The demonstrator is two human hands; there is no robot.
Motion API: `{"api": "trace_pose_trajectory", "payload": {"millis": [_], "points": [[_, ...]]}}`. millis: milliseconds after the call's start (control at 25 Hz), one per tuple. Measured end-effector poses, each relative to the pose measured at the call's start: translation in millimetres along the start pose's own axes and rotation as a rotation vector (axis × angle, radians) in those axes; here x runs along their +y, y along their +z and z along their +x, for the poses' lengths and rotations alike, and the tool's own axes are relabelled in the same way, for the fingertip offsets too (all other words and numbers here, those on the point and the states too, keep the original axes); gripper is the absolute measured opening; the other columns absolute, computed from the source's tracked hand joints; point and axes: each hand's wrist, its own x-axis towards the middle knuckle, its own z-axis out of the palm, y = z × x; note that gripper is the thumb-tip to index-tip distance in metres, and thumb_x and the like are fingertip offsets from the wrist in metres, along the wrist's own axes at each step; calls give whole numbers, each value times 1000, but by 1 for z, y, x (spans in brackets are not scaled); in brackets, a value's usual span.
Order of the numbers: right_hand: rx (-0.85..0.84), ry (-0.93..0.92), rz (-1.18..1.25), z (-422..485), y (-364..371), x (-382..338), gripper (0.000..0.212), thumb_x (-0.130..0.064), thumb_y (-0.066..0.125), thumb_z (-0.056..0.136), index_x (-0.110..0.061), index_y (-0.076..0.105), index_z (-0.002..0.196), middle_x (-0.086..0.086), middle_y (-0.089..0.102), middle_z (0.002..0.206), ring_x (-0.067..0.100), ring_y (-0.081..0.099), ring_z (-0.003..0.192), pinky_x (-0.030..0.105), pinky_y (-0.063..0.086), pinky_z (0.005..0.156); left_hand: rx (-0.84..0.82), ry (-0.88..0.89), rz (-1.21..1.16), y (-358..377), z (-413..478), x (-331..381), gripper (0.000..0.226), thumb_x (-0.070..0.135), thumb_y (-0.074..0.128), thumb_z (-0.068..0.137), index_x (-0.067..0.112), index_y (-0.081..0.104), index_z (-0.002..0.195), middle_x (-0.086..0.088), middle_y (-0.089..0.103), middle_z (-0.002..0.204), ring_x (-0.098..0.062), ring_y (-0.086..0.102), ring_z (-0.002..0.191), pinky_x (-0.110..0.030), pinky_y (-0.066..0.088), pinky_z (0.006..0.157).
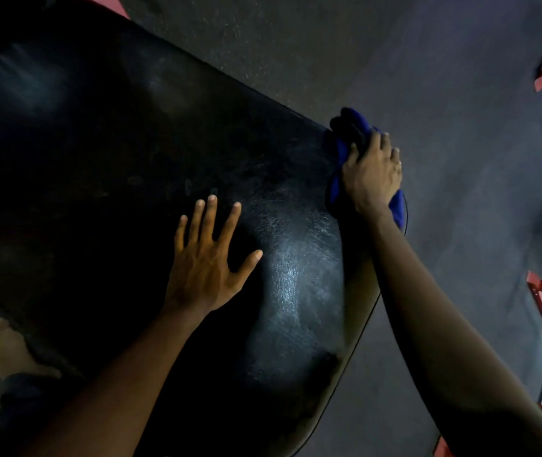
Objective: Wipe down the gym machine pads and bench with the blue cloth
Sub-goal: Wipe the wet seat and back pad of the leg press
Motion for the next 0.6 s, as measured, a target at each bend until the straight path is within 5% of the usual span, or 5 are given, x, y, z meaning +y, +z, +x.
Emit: {"api": "trace_pose_trajectory", "payload": {"millis": [320,600], "points": [[-129,-288,-77,-124,-8,20,68,-63,33,100,-30,21,158,-3,16,167,27,6,155,46,10,125,-3,-12,0,-2,-1,2,84,76,22,90,31,8,159,-11,1,166,-26,-1,153,-52,9,122],[-125,-250,-65,-32,34,-66,59,-50,30,104,-26,24,158,4,15,167,40,8,153,56,14,122,13,-8,-2,0,0,1,83,76,24,90,30,13,158,-12,7,166,-27,3,153,-51,10,122]]}}
